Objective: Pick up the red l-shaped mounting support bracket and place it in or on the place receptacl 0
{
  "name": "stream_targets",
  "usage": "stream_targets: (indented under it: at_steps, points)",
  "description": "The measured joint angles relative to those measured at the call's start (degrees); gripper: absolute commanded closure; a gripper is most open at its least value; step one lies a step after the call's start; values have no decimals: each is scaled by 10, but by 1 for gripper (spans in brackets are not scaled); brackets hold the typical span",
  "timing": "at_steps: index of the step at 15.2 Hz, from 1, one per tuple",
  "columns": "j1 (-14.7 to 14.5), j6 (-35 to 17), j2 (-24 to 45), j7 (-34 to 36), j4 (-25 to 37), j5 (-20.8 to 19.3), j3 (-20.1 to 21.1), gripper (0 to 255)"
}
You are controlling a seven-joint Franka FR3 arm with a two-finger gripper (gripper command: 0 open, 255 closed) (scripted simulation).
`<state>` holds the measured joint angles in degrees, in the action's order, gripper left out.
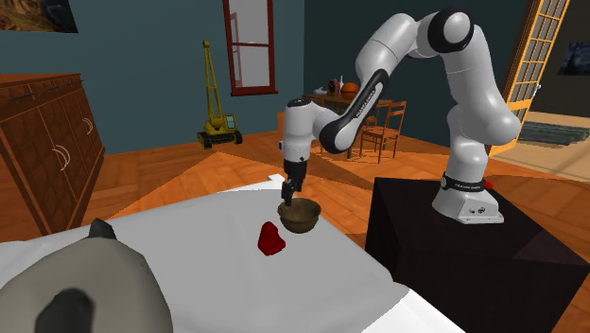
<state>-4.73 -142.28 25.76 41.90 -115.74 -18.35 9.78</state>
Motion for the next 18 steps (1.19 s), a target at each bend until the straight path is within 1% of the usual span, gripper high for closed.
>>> stream_targets:
  at_steps: [5,8,9,16,18]
  points:
    - [-29,-7,115,29,105,-19,-16,0]
    - [-42,3,184,35,184,-22,-22,0]
    - [-45,7,198,35,202,-21,-23,0]
    - [-49,-15,257,38,241,-28,-33,0]
    - [-49,-19,262,38,245,-29,-34,0]
